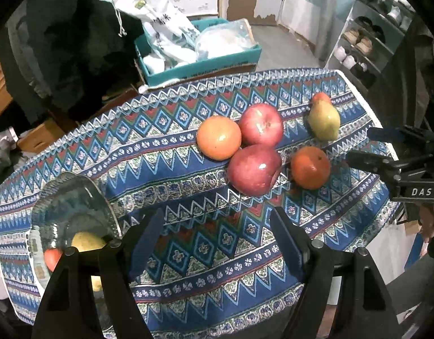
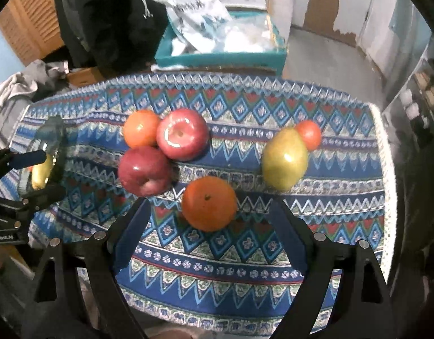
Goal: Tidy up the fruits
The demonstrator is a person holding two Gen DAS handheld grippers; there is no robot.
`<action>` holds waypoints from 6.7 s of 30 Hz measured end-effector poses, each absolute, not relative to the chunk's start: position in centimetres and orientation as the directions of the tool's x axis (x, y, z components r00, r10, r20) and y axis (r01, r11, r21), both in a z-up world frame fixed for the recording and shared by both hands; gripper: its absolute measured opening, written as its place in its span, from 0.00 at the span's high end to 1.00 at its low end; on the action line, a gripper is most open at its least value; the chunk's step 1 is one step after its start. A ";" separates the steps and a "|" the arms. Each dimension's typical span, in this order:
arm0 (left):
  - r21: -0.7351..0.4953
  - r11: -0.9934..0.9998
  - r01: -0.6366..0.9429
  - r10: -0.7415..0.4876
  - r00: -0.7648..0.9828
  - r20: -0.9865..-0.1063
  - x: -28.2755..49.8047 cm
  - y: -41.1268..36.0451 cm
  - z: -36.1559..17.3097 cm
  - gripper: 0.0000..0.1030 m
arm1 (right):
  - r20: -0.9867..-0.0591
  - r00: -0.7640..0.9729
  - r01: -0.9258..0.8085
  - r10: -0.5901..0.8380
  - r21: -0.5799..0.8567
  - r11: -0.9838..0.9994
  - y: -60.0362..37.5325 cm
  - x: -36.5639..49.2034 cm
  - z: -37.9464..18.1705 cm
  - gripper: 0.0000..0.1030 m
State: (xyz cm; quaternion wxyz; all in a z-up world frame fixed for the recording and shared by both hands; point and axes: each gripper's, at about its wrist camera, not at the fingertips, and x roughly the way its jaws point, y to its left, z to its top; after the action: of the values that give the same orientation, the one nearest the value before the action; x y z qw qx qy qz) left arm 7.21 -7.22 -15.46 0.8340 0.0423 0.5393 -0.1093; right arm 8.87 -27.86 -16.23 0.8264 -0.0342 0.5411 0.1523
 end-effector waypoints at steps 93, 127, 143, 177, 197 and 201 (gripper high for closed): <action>-0.094 0.970 0.223 -0.194 0.484 -0.853 7.6 -10.1 -14.4 0.24 | -0.833 0.518 -0.290 0.196 0.045 0.956 -28.2 8.5 -12.2 0.33; -0.126 0.982 0.144 -0.189 0.629 -0.754 3.0 -1.7 -7.2 0.24 | -0.738 0.586 -0.446 0.335 0.051 0.894 -18.5 7.1 -4.9 0.33; -0.147 0.989 0.004 -0.113 0.657 -0.745 2.0 6.0 -7.2 0.24 | -0.738 0.544 -0.538 0.400 0.059 0.841 -10.6 7.4 -4.3 0.34; -0.118 0.964 -0.238 0.039 0.565 -0.824 4.7 18.8 -13.9 0.24 | -0.852 0.314 -0.635 0.418 0.139 0.760 3.5 11.5 -13.5 0.33; -0.117 0.933 -0.339 0.036 0.412 -0.911 7.1 22.0 -22.2 0.24 | -0.903 0.180 -0.640 0.390 0.193 0.744 6.3 12.2 -19.6 0.33; -0.105 0.934 -0.342 0.037 0.384 -0.923 7.2 22.0 -23.0 0.24 | -0.908 0.160 -0.625 0.386 0.209 0.752 6.1 12.4 -20.5 0.33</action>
State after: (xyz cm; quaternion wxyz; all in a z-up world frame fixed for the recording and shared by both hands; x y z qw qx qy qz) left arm 7.19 22.05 -22.99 0.8199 -0.1406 0.5427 0.1157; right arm 12.43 6.10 -20.47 0.7540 -0.1077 0.5545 0.3352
